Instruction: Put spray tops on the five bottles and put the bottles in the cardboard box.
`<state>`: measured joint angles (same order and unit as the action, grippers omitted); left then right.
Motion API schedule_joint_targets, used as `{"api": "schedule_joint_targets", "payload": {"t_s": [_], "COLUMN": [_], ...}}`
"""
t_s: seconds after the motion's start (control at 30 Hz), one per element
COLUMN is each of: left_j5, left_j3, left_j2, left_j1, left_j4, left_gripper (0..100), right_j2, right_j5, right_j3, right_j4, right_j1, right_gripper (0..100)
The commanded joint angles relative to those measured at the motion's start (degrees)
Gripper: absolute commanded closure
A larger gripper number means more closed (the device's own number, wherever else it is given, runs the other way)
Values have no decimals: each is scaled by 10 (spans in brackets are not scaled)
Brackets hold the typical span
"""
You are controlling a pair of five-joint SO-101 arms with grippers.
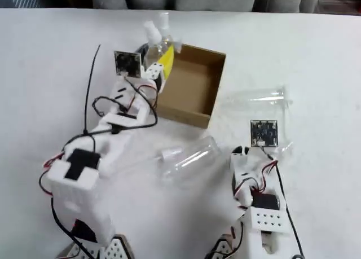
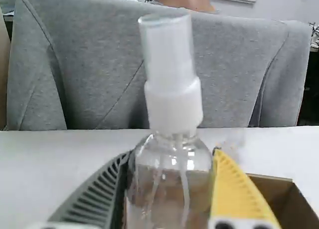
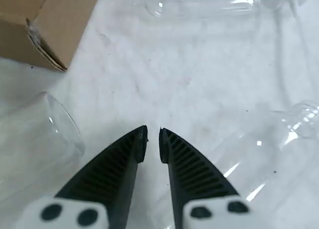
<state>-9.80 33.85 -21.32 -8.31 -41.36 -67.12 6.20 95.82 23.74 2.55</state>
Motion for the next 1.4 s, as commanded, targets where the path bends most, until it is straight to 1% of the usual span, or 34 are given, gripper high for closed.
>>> {"api": "schedule_joint_targets", "payload": {"t_s": [0.0, 0.17, 0.63, 0.87, 1.2, 1.27, 1.37], "left_j5": [-1, 62, 63, 66, 62, 62, 62], "left_j3": [-54, -71, -67, -33, -18, -18, -16], "left_j2": [-50, -107, -126, -126, -125, -124, -125], "left_j1": [9, 7, 13, 8, 13, 14, 14], "left_j4": [-70, -126, -127, -128, -127, -128, -127], "left_gripper": [980, 980, 980, 979, 979, 965, 891], "right_j2": [-6, -6, -6, -6, -6, -6, -6], "right_j5": [7, 7, 7, 7, 7, 7, 7], "right_j3": [7, 7, 7, 7, 7, 7, 7], "right_j4": [-9, -9, -9, -9, -9, -9, -9], "right_j1": [5, 5, 5, 5, 5, 5, 5], "right_gripper": [982, 982, 982, 982, 982, 982, 982]}}
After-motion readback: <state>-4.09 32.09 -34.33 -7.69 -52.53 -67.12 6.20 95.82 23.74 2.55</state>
